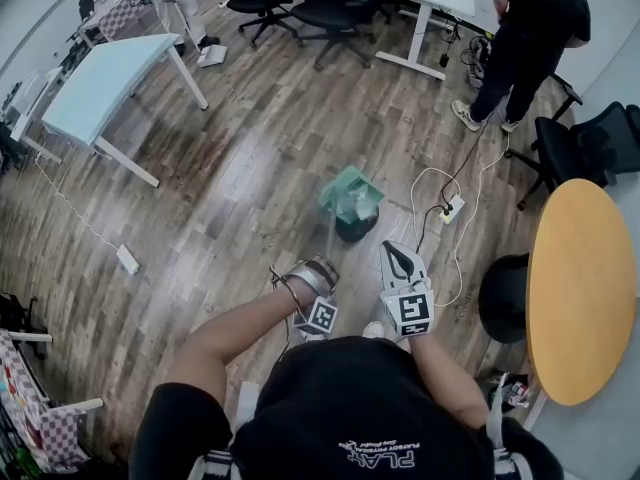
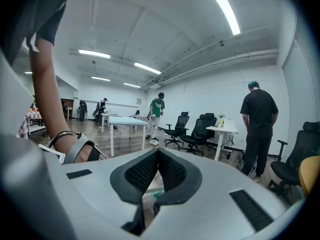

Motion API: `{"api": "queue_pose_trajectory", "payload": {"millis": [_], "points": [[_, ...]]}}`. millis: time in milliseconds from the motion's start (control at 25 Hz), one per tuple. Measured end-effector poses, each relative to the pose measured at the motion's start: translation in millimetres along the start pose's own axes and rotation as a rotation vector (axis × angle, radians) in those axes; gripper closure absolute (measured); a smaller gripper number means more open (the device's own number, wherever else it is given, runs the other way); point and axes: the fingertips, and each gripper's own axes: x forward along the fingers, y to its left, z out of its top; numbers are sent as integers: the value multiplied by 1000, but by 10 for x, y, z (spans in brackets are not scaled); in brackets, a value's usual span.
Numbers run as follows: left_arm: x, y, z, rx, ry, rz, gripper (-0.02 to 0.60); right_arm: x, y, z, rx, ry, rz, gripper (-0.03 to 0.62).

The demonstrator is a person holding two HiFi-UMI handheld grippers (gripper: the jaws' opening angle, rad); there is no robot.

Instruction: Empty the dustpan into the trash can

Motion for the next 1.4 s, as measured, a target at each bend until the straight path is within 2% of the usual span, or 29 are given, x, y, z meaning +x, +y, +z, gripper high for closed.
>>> {"api": "queue_pose_trajectory", "payload": {"millis": [360, 600, 920, 1160, 1320, 1400], "points": [[-5, -8, 94, 71, -6, -5, 476, -31, -65, -99, 9, 17, -2, 571], [32, -196, 191, 241, 15, -5, 474, -14, -39, -65, 7, 10, 18, 571], [139, -548, 424, 381, -35, -69, 456, 35, 37, -39, 1, 8, 41, 571], [131, -658, 472, 371, -39, -70, 456, -6, 43, -106, -1, 20, 46, 571], [108, -665, 406, 394, -19, -72, 454, -17, 47, -96, 5, 18, 48, 571], [45, -633, 469, 376, -27, -68, 459, -22, 47, -84, 4, 13, 48, 571]]}}
